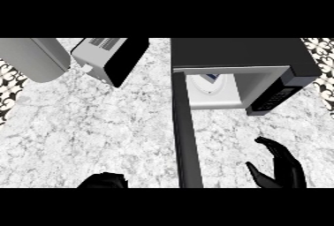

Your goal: Pick up the milk, place it into the microwave and close the microwave

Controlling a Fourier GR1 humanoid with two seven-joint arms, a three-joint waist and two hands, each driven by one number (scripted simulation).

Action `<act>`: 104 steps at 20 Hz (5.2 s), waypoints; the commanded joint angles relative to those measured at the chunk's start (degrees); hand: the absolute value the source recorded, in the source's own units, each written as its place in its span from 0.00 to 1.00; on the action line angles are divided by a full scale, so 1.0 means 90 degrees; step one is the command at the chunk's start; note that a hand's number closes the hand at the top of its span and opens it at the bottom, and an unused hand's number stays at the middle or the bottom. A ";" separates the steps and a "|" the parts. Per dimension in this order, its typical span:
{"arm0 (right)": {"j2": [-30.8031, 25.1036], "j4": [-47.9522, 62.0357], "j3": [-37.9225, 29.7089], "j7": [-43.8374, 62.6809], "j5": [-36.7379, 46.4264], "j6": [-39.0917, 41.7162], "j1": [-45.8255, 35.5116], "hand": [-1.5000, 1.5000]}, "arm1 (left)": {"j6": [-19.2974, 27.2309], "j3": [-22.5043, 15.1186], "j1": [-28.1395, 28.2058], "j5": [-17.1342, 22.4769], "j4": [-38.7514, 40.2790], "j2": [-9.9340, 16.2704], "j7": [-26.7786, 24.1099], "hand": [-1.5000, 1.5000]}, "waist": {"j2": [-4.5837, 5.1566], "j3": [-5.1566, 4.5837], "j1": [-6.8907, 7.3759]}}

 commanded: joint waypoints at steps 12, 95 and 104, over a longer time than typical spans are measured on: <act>-0.0627 -0.2444 -0.0584 0.0989 -0.0846 0.0450 0.1505 0.00 | 0.2398 -0.1801 -0.3873 -0.0500 0.3039 -0.0043 0.0520 1.00 | 0.0052 0.0005 0.0018; -0.3525 -0.4556 -0.1166 0.3509 -0.4237 0.2499 -0.0293 0.00 | 0.6240 -0.3543 -1.0031 0.5810 0.7379 -0.0027 -0.0394 1.00 | 0.0719 0.0050 -0.2857; -0.3717 -0.4442 -0.1314 0.3611 -0.4533 0.2548 -0.0359 0.00 | 0.7250 -0.2930 -0.9738 0.6201 0.7723 -0.0030 -0.0356 1.00 | 0.0677 0.0028 -0.2542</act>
